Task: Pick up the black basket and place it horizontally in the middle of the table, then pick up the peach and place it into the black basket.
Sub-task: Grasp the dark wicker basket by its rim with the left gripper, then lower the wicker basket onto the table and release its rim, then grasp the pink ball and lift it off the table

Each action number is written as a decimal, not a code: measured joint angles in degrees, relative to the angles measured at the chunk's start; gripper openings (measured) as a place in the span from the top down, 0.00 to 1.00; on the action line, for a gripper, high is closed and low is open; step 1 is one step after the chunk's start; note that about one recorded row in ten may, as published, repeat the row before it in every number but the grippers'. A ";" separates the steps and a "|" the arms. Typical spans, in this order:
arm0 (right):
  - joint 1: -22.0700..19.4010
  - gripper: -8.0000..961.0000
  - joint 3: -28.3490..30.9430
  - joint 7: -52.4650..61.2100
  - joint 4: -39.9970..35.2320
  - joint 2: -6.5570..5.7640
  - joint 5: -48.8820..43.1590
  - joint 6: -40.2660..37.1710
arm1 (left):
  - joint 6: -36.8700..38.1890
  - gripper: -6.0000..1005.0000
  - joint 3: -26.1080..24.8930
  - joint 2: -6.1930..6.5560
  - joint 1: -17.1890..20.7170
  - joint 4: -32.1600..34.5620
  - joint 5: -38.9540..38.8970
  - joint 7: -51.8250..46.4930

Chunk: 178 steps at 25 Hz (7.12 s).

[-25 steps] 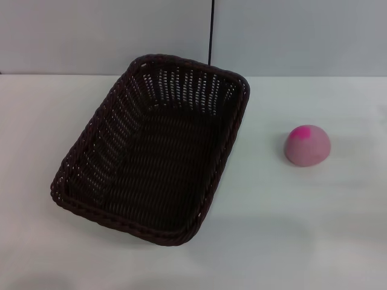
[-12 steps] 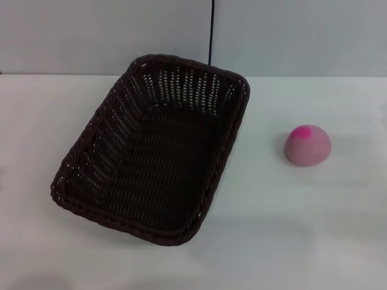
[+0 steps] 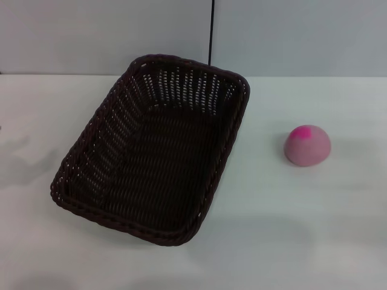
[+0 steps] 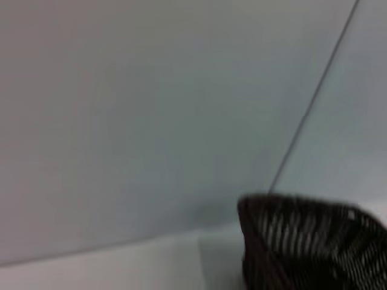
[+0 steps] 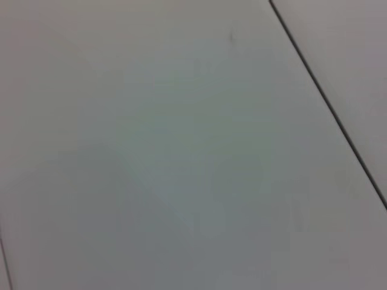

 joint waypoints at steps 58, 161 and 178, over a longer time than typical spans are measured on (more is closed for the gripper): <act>0.99 0.31 6.47 -0.32 -1.45 -0.41 0.15 4.34 | -2.18 0.64 44.95 -0.72 -35.70 -1.04 57.48 -34.68; 22.92 0.32 6.43 90.85 -57.13 -1.21 -105.49 -6.42 | -4.28 0.30 23.17 -0.25 6.47 -31.17 -54.33 51.68; 25.70 0.38 2.17 91.74 -41.52 -0.96 -106.16 5.52 | -2.54 0.30 21.02 -0.15 6.37 -31.67 -54.21 51.56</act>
